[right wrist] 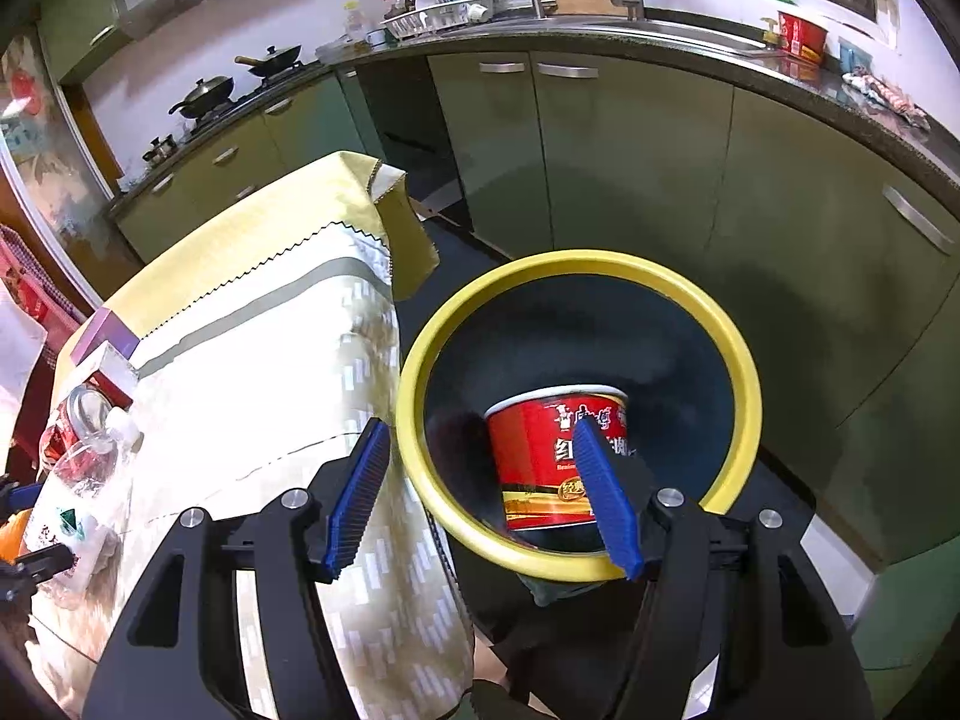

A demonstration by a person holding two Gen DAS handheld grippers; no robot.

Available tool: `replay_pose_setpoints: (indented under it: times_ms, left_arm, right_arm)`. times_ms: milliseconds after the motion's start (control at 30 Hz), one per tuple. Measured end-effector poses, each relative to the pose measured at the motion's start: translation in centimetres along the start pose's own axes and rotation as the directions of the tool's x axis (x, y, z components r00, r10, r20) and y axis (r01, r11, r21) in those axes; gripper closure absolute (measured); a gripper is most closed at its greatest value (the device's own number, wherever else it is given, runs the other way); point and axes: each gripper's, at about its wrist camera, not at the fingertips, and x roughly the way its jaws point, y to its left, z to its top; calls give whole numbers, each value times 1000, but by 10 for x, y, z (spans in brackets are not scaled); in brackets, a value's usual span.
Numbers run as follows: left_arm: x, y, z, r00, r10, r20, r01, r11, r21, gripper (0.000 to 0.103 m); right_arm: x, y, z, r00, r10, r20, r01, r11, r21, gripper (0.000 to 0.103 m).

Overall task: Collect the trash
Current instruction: 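Grasp the Nongfu water bottle with the left gripper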

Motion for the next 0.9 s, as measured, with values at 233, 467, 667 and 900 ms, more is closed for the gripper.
replay_pose_setpoints:
  times_ms: [233, 467, 667, 900]
  left_arm:
    - [20, -5, 13, 996, 32, -78, -29, 999, 29, 17]
    - [34, -8, 18, 990, 50, -133, -45, 998, 41, 35]
    - [36, -11, 17, 990, 49, -136, -41, 997, 62, 37]
    - [26, -16, 17, 994, 28, -104, -20, 997, 75, 38]
  right_arm:
    - [11, -11, -2, 1000, 11, -27, -10, 1000, 13, 39]
    - [17, -23, -6, 999, 22, -40, -21, 999, 26, 39]
    - [18, -28, -8, 999, 30, -42, -28, 999, 37, 39]
    - [16, -29, -10, 999, 33, -40, -31, 999, 41, 39]
